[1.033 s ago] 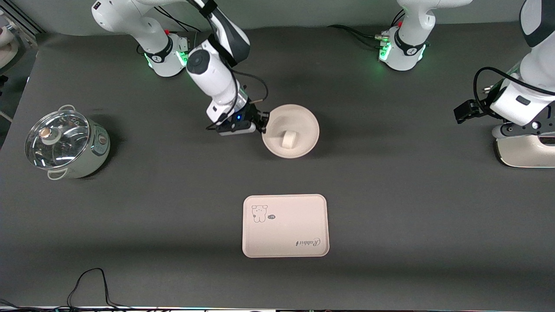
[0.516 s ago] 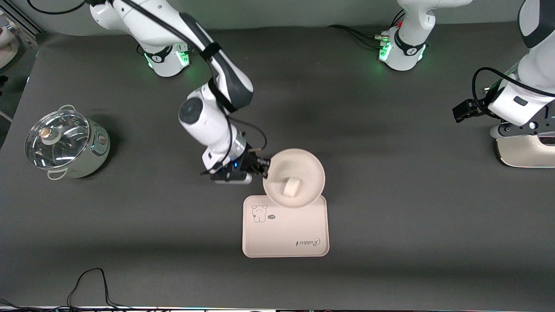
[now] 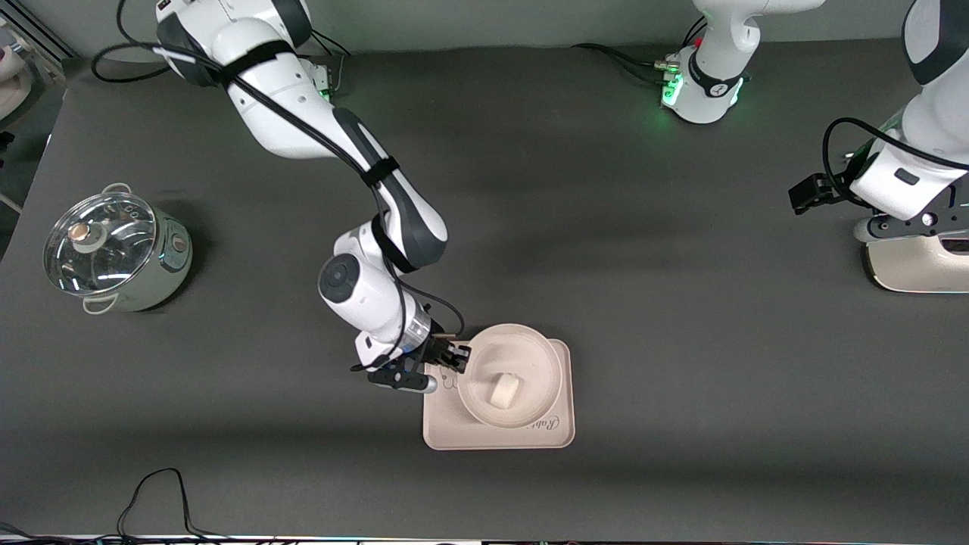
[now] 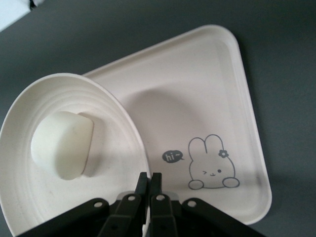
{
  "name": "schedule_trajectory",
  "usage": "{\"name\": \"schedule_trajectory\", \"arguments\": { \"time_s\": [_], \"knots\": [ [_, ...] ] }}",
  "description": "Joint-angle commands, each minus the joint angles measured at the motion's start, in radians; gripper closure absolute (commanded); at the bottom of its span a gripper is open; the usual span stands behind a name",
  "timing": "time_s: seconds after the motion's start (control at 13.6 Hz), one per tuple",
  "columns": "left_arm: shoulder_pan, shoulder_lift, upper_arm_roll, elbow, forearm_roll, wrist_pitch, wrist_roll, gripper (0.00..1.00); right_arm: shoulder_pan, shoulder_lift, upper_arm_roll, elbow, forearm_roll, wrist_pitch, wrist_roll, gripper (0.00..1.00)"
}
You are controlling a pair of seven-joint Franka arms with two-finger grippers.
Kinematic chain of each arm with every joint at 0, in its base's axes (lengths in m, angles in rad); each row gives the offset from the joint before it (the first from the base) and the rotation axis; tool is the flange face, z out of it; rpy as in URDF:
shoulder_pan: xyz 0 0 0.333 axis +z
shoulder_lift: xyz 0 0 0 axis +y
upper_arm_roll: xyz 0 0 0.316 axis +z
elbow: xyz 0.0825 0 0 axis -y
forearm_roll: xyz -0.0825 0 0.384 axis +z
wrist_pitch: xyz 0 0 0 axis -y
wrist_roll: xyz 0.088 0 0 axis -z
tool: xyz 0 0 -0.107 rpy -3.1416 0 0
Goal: Place bun in plate and plate on tray
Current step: 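Carry the plate with the right gripper onto the white tray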
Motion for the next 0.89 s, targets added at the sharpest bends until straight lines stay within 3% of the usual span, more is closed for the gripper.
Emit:
{"name": "schedule_trajectory", "arguments": {
  "time_s": [0.0, 0.44, 0.52, 0.59, 0.66, 0.81],
  "knots": [
    [-0.008, 0.016, -0.004, 0.01, -0.004, 0.03, -0.01, 0.0, 0.009, 0.075, -0.007, 0.06, 0.011, 0.038, -0.019, 1.0],
    [0.009, 0.025, 0.0, 0.018, -0.004, 0.021, -0.001, 0.0, 0.012, 0.1, -0.007, 0.056, 0.01, 0.06, -0.022, 0.99],
    [0.009, 0.025, 0.0, 0.02, -0.006, 0.027, -0.004, 0.0, 0.012, 0.103, -0.007, 0.054, 0.01, 0.06, -0.024, 0.91],
    [0.011, 0.027, 0.002, 0.02, -0.024, 0.03, -0.011, 0.0, 0.009, 0.103, -0.007, 0.054, 0.01, 0.06, -0.022, 0.79],
    [0.011, 0.027, 0.005, 0.02, -0.044, 0.03, -0.013, 0.0, 0.009, 0.103, -0.007, 0.054, 0.011, 0.06, -0.022, 0.6],
    [0.011, 0.025, 0.014, 0.02, -0.046, 0.025, -0.015, 0.0, 0.004, 0.1, -0.007, 0.054, 0.013, 0.06, -0.021, 0.0]
  ]
}}
